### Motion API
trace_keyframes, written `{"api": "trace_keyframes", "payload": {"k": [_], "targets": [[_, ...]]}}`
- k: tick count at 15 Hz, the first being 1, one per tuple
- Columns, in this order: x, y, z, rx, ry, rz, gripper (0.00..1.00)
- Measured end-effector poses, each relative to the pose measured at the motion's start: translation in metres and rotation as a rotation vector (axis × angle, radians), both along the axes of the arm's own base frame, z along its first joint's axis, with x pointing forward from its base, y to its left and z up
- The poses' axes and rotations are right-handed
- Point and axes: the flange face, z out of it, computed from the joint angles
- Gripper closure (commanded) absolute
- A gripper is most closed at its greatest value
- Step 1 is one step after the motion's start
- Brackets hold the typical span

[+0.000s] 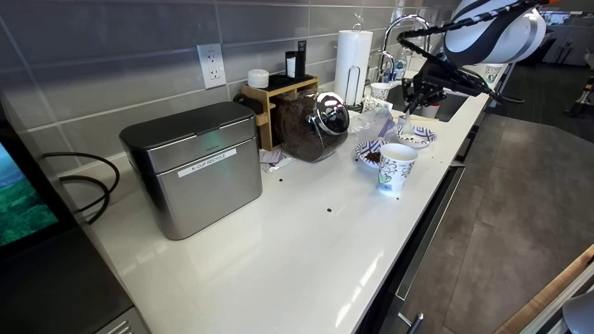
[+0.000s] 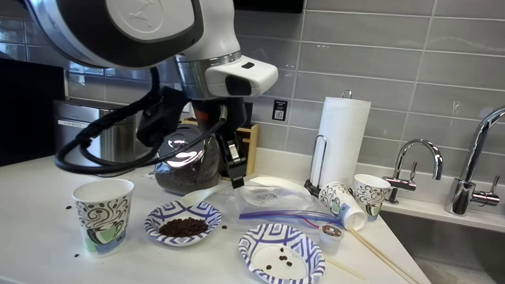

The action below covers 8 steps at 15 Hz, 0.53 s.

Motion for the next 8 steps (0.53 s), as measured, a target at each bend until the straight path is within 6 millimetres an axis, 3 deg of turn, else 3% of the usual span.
{"api": "trace_keyframes", "payload": {"k": [4, 8], "targets": [[0.009, 0.002, 0.005, -0.046, -0.113, 0.013, 0.97], [0.014, 0.006, -0.004, -0.053, -0.168, 0.012, 0.97]]}}
